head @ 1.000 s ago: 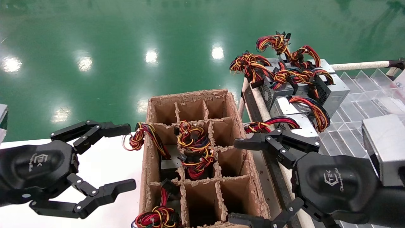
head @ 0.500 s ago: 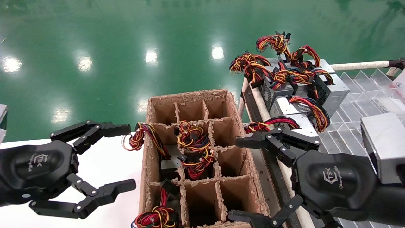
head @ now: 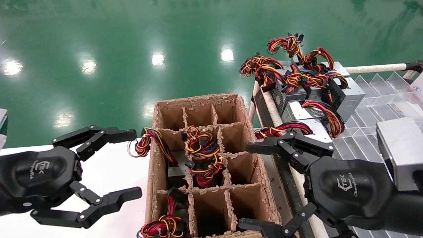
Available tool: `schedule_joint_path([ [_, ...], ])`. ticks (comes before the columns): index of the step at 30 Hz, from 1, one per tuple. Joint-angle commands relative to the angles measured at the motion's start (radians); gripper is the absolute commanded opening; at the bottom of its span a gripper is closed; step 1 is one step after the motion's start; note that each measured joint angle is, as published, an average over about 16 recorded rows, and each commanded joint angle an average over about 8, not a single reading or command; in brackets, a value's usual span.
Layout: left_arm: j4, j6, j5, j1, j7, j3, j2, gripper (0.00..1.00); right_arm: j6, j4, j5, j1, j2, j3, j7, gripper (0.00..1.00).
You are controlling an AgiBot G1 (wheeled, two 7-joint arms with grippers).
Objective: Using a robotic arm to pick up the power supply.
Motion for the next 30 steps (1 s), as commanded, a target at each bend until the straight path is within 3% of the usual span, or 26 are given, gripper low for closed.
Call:
schedule_joint_path([
  [1,0.000,0.000,0.000,0.000,0.000,0.000,0.000,1.00,0.000,0.000,0.000,0.000,0.000,0.000,0.000,1.00],
  [30,0.000,0.000,0.000,0.000,0.000,0.000,0.000,1.00,0.000,-0.001,-0.001,0.001,0.000,0.000,-0.001,1.00],
])
